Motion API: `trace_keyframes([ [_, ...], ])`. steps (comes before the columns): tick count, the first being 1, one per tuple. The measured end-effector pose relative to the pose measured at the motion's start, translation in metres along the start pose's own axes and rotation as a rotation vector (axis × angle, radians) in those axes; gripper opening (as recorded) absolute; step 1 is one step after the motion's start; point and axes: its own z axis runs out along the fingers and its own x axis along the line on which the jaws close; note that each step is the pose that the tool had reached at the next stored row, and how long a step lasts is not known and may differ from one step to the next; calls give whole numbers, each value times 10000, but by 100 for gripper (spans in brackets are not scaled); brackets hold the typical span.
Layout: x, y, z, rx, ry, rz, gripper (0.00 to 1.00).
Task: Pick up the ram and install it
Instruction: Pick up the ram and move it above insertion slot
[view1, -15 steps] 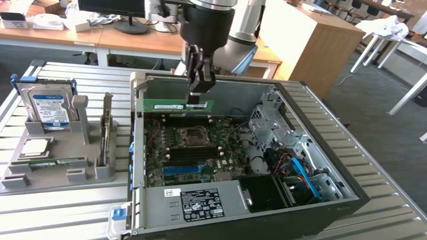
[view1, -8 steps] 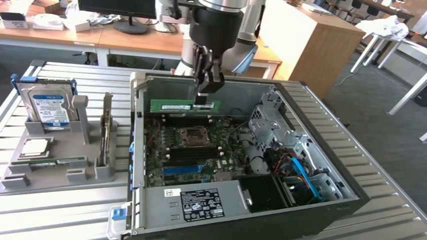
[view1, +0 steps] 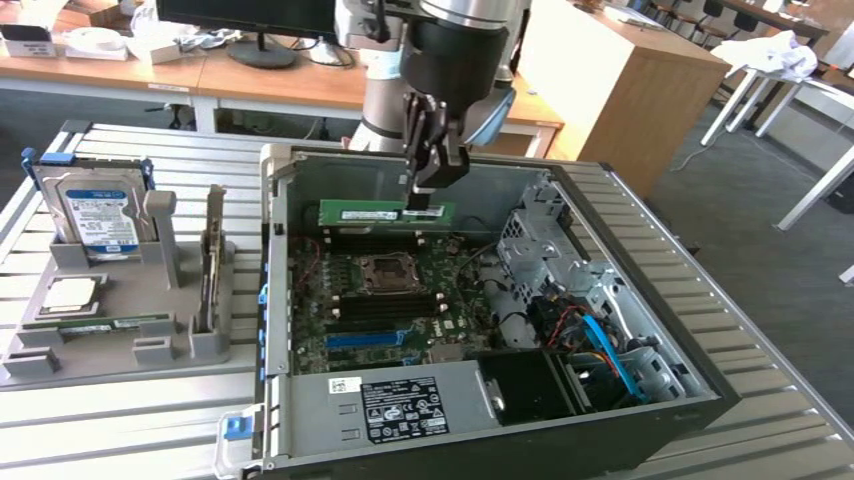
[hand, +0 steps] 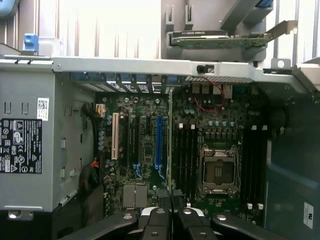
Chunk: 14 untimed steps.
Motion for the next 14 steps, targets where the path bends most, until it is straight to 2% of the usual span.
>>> trace_keyframes([
  [14,20,-290,2,-52,-1,0,12],
])
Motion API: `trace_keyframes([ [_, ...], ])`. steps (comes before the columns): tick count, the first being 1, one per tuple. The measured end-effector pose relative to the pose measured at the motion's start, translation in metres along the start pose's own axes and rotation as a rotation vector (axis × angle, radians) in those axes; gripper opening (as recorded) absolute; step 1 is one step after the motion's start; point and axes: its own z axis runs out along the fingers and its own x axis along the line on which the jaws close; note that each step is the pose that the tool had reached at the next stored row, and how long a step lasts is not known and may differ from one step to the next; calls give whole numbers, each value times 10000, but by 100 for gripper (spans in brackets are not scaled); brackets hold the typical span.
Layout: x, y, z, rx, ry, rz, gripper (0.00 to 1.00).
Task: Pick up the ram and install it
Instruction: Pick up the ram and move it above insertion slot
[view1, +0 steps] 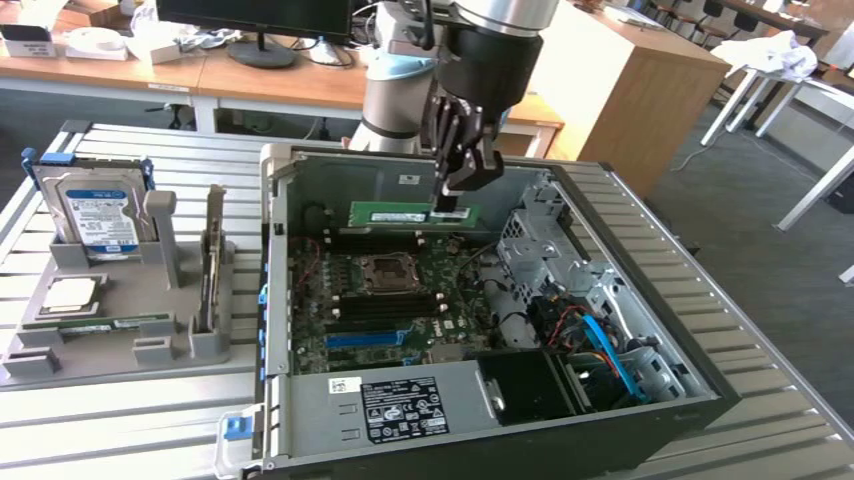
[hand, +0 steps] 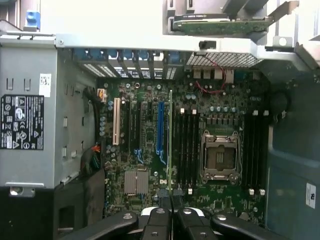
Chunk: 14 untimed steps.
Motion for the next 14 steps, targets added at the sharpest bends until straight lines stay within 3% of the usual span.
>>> trace_keyframes([
  [9,10,-163,0,-20,0,0,12],
  [14,10,-171,0,-21,0,0,12],
])
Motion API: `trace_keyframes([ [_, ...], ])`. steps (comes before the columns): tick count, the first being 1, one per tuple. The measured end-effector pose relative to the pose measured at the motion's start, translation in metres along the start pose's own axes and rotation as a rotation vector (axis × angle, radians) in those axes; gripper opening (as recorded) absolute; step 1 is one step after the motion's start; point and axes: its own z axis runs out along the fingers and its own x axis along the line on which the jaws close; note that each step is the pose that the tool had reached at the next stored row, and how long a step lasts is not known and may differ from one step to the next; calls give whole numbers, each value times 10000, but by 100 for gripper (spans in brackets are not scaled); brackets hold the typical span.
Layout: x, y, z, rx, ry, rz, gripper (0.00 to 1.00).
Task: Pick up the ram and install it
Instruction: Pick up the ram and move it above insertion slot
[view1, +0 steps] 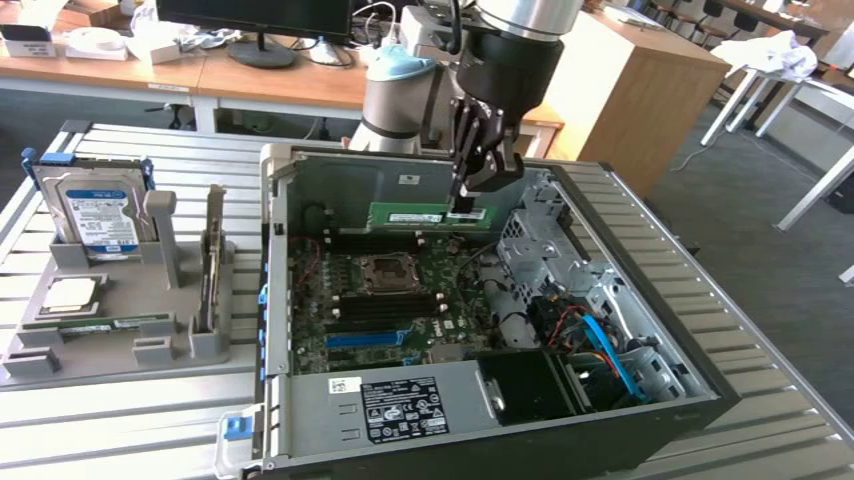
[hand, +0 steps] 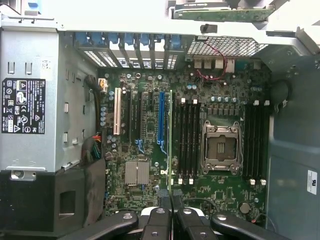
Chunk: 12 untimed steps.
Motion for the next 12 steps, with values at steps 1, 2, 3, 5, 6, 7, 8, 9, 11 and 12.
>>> trace_keyframes([
  [1,0,0,0,0,0,0,12],
  [2,-1,0,0,0,-1,1,12],
  [3,-3,-1,1,0,-1,-1,12],
  [5,-11,-1,1,0,1,-1,12],
  [6,-16,0,3,0,0,0,12],
  [7,-21,-1,3,0,0,0,12],
  [8,-27,-1,4,0,1,0,12],
  [9,-33,-1,5,0,1,0,12],
  [11,-45,-1,7,1,-1,0,12],
  [12,-52,-1,8,0,0,0,12],
])
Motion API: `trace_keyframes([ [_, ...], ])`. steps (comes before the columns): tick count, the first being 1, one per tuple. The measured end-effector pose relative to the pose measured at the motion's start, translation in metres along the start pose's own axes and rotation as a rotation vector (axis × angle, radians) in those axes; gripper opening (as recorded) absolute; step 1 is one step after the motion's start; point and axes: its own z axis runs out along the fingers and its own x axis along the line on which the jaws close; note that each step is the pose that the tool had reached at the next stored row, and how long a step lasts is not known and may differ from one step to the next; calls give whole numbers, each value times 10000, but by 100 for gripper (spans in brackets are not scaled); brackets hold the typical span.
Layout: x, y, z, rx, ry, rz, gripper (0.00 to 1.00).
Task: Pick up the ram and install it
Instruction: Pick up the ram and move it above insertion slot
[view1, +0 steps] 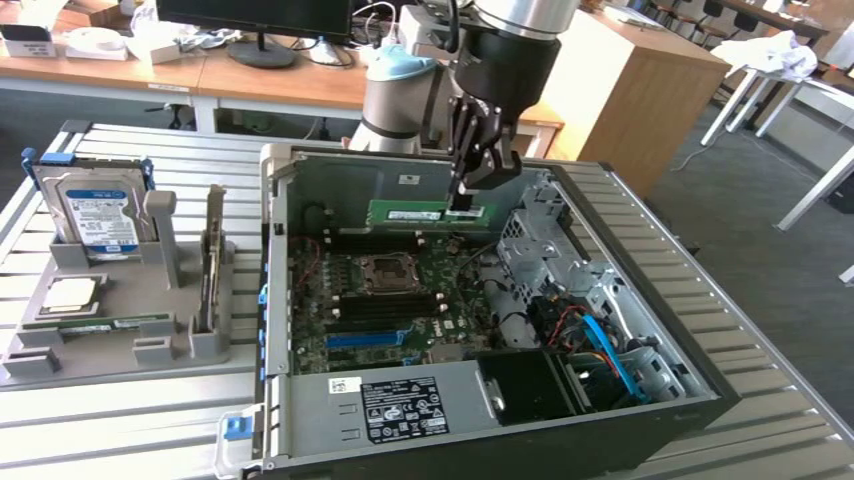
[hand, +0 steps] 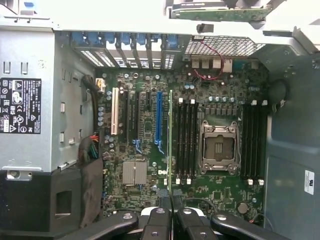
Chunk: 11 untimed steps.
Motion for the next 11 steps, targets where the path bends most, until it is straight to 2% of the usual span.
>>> trace_keyframes([
  [11,-81,-1,11,0,0,0,12],
])
